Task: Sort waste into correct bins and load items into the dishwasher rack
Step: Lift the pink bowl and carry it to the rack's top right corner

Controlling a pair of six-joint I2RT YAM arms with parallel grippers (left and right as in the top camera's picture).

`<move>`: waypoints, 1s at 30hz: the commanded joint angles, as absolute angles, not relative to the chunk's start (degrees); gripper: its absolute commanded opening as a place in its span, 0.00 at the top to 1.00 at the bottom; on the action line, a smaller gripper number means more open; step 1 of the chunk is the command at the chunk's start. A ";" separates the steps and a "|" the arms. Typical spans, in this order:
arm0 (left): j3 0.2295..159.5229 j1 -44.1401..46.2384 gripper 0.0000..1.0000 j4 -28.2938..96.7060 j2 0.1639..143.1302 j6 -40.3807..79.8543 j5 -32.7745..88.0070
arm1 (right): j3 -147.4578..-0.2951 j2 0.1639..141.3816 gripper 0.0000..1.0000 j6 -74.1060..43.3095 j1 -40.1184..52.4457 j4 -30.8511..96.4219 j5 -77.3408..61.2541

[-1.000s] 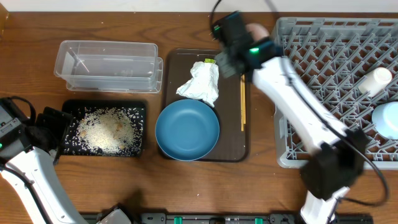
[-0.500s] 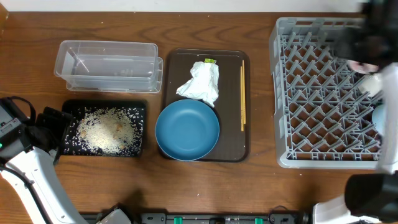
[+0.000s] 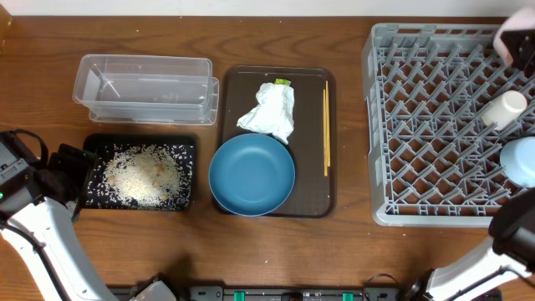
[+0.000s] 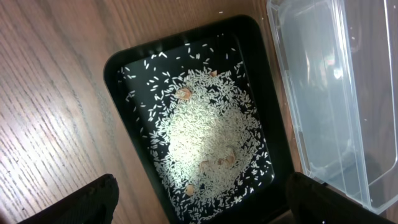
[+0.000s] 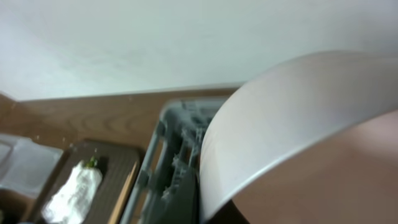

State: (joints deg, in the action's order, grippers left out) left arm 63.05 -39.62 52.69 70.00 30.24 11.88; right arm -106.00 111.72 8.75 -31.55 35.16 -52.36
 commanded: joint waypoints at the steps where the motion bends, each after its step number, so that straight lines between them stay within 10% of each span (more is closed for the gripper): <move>1: 63.99 -39.83 0.11 52.90 70.00 30.74 11.92 | -106.13 116.31 0.99 9.47 -31.46 28.58 -64.14; 13: 63.99 -39.83 0.11 52.90 70.00 30.74 11.94 | -106.15 133.53 0.99 -19.40 -31.66 -1.45 -65.01; 30: 63.99 -39.83 0.11 52.90 70.00 30.74 11.92 | -106.15 136.73 0.82 -33.41 -36.10 -7.16 -76.14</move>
State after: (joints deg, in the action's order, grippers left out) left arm 63.05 -39.62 52.69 70.00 30.24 11.86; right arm -106.02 136.03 -29.54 -34.44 -7.09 -72.18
